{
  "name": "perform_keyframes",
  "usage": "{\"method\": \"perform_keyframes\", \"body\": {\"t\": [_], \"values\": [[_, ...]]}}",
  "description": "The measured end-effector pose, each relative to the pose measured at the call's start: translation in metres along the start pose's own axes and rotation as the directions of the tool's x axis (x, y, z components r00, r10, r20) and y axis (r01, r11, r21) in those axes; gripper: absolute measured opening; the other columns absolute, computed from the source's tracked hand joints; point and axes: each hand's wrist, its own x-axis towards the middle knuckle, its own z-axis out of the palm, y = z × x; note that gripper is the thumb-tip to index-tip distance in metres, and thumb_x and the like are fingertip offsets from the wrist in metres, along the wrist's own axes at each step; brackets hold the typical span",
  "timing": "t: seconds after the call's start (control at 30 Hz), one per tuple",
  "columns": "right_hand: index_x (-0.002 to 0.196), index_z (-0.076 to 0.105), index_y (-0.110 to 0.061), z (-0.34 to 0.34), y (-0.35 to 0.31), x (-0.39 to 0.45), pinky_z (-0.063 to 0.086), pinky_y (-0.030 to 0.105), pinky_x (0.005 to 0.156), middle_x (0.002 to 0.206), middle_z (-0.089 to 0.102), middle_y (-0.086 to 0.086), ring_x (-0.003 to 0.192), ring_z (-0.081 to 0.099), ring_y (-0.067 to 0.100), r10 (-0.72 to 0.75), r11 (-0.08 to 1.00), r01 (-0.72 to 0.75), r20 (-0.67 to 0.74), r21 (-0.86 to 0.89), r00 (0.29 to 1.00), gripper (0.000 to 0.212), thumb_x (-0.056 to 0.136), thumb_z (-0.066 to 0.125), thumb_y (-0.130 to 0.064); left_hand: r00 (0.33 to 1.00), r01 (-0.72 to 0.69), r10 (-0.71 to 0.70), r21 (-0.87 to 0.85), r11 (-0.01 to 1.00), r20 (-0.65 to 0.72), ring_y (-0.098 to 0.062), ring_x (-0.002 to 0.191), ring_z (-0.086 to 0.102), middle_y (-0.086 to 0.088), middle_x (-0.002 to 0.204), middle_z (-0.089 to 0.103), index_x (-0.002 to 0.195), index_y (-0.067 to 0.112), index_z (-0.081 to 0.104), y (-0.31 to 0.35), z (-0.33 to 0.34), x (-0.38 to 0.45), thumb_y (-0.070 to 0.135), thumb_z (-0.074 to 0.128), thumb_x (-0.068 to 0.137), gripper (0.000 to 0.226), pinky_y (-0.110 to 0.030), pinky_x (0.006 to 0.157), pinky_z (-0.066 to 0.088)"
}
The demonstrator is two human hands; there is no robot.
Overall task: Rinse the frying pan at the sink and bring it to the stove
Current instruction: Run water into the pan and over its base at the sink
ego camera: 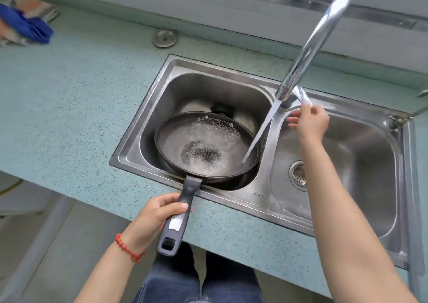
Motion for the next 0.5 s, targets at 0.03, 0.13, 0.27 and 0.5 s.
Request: {"method": "perform_keyframes", "body": {"t": [0.03, 0.13, 0.27, 0.5], "values": [[0.081, 0.053, -0.007, 0.002, 0.000, 0.002, 0.047, 0.020, 0.038, 0.073, 0.061, 0.014, 0.039, 0.057, 0.007, -0.033, 0.999, 0.033, -0.007, -0.005, 0.999, 0.017, 0.091, 0.044, -0.017, 1.000, 0.000, 0.000, 0.000, 1.000, -0.002, -0.030, 0.086, 0.062, -0.013, 0.082, 0.072, 0.086, 0.003, 0.069, 0.000, 0.000, 0.000, 0.017, 0.065, 0.062, 0.028, -0.040, 0.079, 0.050], [0.072, 0.052, -0.012, 0.004, 0.006, 0.004, 0.045, 0.019, 0.036, 0.064, 0.059, 0.009, 0.039, 0.058, 0.006, -0.083, 0.997, 0.082, 0.002, 0.012, 0.997, 0.020, 0.090, 0.044, -0.014, 1.000, -0.001, 0.001, 0.009, 1.000, 0.001, -0.026, 0.085, 0.065, -0.011, 0.082, 0.073, 0.085, 0.004, 0.070, 0.001, 0.001, 0.000, 0.016, 0.065, 0.062, 0.026, -0.036, 0.077, 0.053], [0.067, 0.050, -0.018, -0.002, 0.018, 0.004, 0.043, 0.017, 0.035, 0.062, 0.058, 0.006, 0.038, 0.059, 0.004, -0.050, 0.998, 0.049, 0.028, 0.027, 0.998, 0.024, 0.091, 0.047, -0.013, 1.000, -0.003, 0.003, 0.033, 0.999, 0.007, -0.020, 0.083, 0.068, -0.011, 0.085, 0.074, 0.089, 0.002, 0.069, 0.001, -0.001, 0.001, 0.018, 0.065, 0.062, 0.031, -0.034, 0.080, 0.053], [0.067, 0.049, -0.017, 0.015, 0.021, -0.006, 0.042, 0.019, 0.035, 0.058, 0.057, 0.005, 0.037, 0.058, 0.005, 0.014, 0.996, -0.016, 0.028, 0.082, 1.000, 0.026, 0.092, 0.047, -0.016, 1.000, -0.015, 0.015, 0.033, 0.999, 0.007, -0.019, 0.081, 0.069, -0.010, 0.084, 0.074, 0.089, 0.002, 0.068, 0.000, -0.002, 0.002, 0.017, 0.065, 0.061, 0.031, -0.028, 0.075, 0.055]]}}
